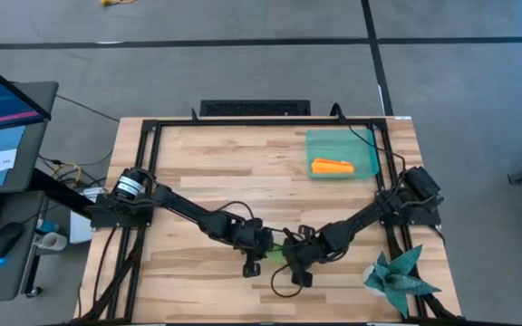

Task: Roll microfiber towels into tight, uniform cylinder then place into a basket
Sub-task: Roll the green towel

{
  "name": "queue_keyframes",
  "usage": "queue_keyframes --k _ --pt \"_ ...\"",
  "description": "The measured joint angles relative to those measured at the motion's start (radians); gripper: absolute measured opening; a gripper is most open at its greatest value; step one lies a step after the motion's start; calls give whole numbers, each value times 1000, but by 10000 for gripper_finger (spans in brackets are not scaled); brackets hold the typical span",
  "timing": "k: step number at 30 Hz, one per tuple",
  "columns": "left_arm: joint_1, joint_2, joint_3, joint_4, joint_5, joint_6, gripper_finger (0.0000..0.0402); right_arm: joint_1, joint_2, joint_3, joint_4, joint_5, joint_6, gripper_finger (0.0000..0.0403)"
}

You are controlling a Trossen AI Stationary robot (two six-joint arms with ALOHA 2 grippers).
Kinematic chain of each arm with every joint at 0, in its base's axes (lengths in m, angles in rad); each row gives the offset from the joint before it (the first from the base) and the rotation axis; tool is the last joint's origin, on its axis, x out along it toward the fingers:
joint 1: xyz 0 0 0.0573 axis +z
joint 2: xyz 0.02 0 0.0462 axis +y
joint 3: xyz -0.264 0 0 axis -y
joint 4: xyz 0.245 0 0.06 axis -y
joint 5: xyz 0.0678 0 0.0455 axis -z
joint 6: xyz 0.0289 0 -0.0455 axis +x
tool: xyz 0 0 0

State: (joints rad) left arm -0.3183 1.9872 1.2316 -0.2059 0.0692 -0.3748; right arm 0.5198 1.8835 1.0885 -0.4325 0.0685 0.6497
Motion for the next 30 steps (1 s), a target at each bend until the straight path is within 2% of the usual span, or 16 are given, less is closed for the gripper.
queue_keyframes --k 6,13,18,26,30 --pt "-44 -26 0 -55 -117 16 28 -48 2 -2 67 -119 -30 34" --pt "-117 -49 1 -91 -239 15 28 -87 2 0 97 -206 -30 34" --pt "-172 -64 2 -114 -352 46 28 -103 2 -1 124 -223 -30 34" --pt "-213 -71 2 -134 -413 95 28 -112 1 0 147 -252 -31 35" --pt "-237 -71 3 -135 -454 216 28 -112 1 0 154 -258 -32 35"
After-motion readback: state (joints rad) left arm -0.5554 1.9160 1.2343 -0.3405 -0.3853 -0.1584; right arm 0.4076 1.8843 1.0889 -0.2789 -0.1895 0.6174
